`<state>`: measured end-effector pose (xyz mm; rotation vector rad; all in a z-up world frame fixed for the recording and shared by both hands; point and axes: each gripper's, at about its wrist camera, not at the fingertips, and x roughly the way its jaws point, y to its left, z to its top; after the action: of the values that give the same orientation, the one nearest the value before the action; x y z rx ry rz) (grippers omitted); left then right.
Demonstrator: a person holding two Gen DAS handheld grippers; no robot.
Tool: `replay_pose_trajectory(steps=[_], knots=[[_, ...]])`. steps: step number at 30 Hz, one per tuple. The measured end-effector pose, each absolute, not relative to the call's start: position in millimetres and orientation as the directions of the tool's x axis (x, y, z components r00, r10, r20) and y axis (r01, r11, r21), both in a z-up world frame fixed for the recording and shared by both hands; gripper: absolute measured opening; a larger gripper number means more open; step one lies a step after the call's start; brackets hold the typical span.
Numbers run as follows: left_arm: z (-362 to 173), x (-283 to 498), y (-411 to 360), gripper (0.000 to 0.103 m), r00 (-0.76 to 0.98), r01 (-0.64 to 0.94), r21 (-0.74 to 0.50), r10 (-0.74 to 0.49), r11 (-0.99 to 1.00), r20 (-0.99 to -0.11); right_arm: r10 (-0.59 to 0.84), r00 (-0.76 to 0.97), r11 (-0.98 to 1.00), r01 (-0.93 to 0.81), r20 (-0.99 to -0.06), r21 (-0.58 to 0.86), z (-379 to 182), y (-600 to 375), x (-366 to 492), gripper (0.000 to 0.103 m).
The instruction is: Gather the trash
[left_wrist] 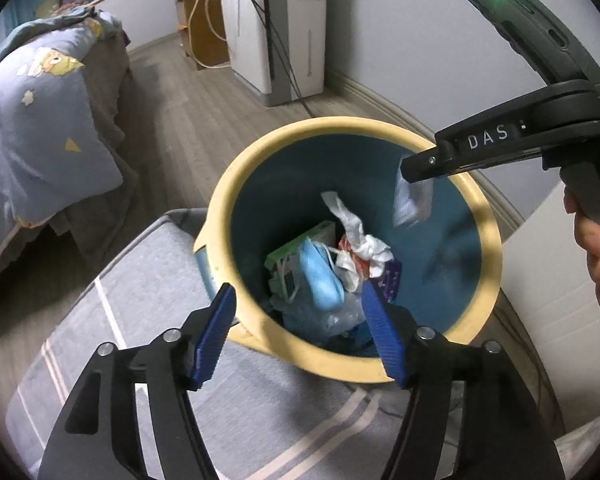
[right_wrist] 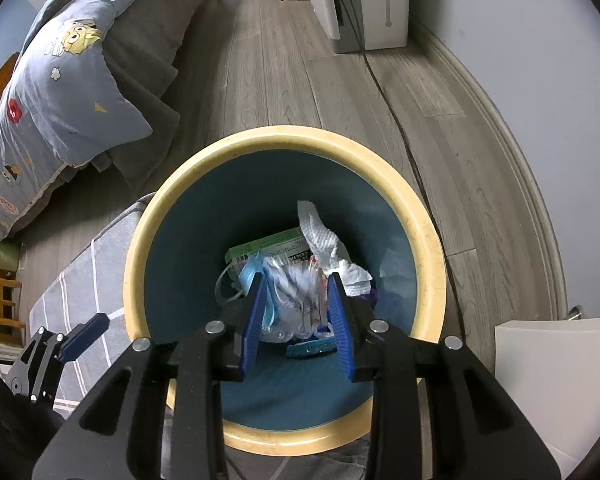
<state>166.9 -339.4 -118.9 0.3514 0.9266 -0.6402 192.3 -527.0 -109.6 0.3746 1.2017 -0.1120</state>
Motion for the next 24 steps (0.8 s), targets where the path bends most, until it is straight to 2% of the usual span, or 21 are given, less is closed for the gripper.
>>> replay_pose_trajectory(steps=[3, 4, 7, 9, 11, 12, 14, 16, 24], knots=[[-118, 166, -333, 0.072, 0.444, 0.638, 0.011, -0.357, 0.770, -0.822, 0.111, 0.363, 0.932, 0.286, -0.925, 0.223, -111, -526, 193, 0.035], [-119, 167, -331, 0.074, 0.445, 0.635, 0.011, -0.355, 0.772, -0.822, 0.107, 0.361, 0.933, 0.287, -0.926, 0.219, -111, -526, 193, 0.042], [-119, 168, -327, 0.078, 0.451, 0.624, 0.014, -0.345, 0.781, -0.823, 0.103, 0.365, 0.933, 0.287, -0.925, 0.217, -109, -524, 193, 0.046], [-118, 169, -324, 0.082, 0.458, 0.614, 0.012, -0.344, 0.789, -0.820, 0.098, 0.368, 0.934, 0.287, -0.925, 0.213, -108, -524, 193, 0.053], [-116, 168, -320, 0.090, 0.464, 0.602, 0.005, -0.345, 0.799, -0.816, 0.095, 0.371, 0.935, 0.286, -0.924, 0.211, -105, -524, 192, 0.062], [-114, 167, -317, 0.091, 0.470, 0.597, 0.004, -0.345, 0.802, -0.813, 0.092, 0.379, 0.934, 0.289, -0.921, 0.212, -102, -525, 190, 0.068], [-108, 165, -312, 0.093, 0.477, 0.587, 0.002, -0.343, 0.810, -0.809, 0.087, 0.399, 0.934, 0.286, -0.913, 0.214, -94, -525, 188, 0.087], [-100, 163, -306, 0.095, 0.489, 0.571, 0.003, -0.337, 0.821, -0.804, 0.068, 0.423, 0.938, 0.280, -0.904, 0.202, -82, -524, 180, 0.096], [-47, 152, -285, 0.098, 0.525, 0.482, -0.058, -0.341, 0.874, -0.780, -0.017, 0.497, 0.928, 0.330, -0.868, 0.171, -13, -527, 132, 0.097]])
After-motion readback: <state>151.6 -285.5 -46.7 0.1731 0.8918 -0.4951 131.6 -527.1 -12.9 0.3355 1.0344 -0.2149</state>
